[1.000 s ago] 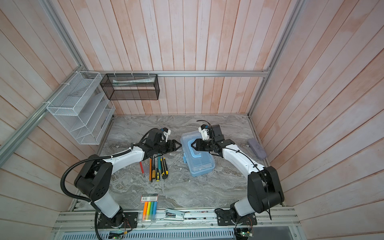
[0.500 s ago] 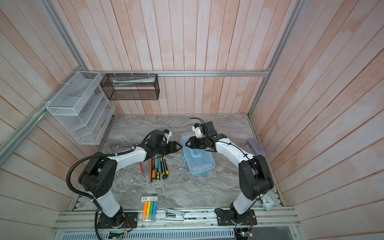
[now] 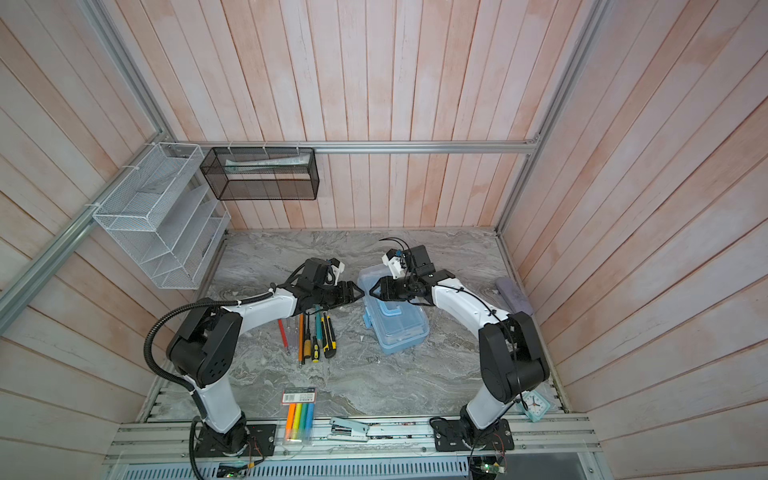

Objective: Pack the tool kit

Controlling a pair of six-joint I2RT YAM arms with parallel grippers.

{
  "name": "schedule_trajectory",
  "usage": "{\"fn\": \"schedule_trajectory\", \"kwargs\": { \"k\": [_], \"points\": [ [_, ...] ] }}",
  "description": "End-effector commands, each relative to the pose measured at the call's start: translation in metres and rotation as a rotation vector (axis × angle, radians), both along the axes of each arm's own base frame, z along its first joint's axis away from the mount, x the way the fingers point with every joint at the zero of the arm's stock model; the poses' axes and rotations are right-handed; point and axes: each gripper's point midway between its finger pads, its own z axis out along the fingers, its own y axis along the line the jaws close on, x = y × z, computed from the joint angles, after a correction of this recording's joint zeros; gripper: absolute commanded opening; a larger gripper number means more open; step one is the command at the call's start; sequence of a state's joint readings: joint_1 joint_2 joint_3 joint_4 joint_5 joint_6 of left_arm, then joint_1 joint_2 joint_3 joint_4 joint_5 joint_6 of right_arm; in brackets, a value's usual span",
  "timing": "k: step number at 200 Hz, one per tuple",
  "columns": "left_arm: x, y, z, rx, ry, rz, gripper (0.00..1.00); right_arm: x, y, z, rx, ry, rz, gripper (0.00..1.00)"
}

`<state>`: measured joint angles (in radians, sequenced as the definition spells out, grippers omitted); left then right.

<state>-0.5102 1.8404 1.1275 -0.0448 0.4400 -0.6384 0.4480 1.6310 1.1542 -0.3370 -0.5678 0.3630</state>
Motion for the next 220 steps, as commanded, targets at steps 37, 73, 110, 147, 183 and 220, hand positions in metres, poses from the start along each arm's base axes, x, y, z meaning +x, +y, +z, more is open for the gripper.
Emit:
{"fn": "schedule_trajectory", "kwargs": {
  "k": [37, 73, 110, 147, 183, 220],
  "points": [
    [0.012, -0.019, 0.023, -0.053, -0.079, -0.038, 0.73, -0.07, 0.017, -0.021, 0.042, 0.271, 0.129, 0.46],
    [0.014, -0.021, 0.026, -0.053, -0.086, -0.046, 0.73, -0.075, 0.027, -0.028, 0.14, 0.343, 0.157, 0.47],
    [0.014, -0.022, 0.027, -0.056, -0.087, -0.053, 0.73, -0.082, 0.029, -0.031, 0.231, 0.388, 0.166, 0.43],
    [0.011, -0.021, 0.027, -0.061, -0.084, -0.055, 0.73, -0.084, 0.028, -0.03, 0.271, 0.362, 0.172, 0.29],
    [0.005, -0.016, 0.024, -0.067, -0.074, -0.027, 0.73, -0.082, 0.023, -0.049, 0.243, 0.378, 0.123, 0.33],
    [-0.01, -0.024, 0.026, -0.091, -0.07, -0.011, 0.73, -0.079, 0.024, -0.049, 0.247, 0.357, 0.113, 0.24]
  ]
}}
